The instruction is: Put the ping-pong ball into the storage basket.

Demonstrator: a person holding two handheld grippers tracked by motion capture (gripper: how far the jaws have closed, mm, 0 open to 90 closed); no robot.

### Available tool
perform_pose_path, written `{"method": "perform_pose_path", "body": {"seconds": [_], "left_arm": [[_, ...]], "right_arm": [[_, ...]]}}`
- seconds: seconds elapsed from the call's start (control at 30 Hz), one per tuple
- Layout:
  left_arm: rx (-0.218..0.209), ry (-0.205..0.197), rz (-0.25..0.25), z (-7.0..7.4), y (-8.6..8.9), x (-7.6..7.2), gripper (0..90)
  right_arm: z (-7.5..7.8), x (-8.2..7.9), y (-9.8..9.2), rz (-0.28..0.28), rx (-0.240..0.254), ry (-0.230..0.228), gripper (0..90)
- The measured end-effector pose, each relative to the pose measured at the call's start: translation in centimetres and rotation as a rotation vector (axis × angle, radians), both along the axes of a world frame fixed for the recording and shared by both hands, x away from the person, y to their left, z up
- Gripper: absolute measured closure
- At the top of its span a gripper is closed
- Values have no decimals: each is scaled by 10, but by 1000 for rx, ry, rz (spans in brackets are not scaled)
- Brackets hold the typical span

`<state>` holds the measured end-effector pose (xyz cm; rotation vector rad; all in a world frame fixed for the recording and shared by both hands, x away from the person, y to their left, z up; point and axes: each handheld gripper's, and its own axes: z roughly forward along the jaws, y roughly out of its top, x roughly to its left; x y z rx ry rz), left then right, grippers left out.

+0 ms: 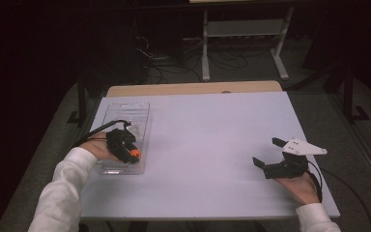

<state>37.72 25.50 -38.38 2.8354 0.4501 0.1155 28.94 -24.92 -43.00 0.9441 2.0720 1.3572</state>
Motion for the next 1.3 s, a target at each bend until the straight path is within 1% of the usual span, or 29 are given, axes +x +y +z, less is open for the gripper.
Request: {"method": "perform_pose_path", "body": {"seconds": [0.07, 0.2, 0.3, 0.37, 0.63, 0.73, 0.77, 0.9, 1.07, 1.23, 1.3], "left_arm": [[4, -1, -3, 1, 0, -1, 466], [-2, -12, 4, 4, 1, -1, 411], [-13, -32, 15, 6, 3, -1, 391], [-13, -47, 22, 9, 4, -2, 375], [-52, -81, 43, 21, 10, -5, 309], [-63, -80, 52, 23, 12, -5, 301], [-79, -83, 57, 26, 14, -6, 301], [-121, -91, 74, 32, 17, -8, 210], [-138, -105, 94, 36, 20, -10, 134], [-146, -147, 105, 41, 21, -12, 39], [-160, -160, 113, 43, 21, -14, 20]], "right_arm": [[0, 0, 0, 1, 0, 0, 0], [0, 0, 0, 1, -1, 1, 0], [0, 0, 1, 1, -2, 2, 0], [0, 0, 0, 0, -2, 3, 0], [0, 0, 0, -1, -2, 4, 0], [0, -1, 0, -1, -2, 5, 0], [0, -1, 0, -1, -1, 6, 0], [0, 0, 0, -6, 0, 4, 0], [0, 0, -1, -8, 3, 6, 0], [0, -1, -1, -7, 6, 1, 0], [0, -1, -1, -8, 8, 0, 0]]}}
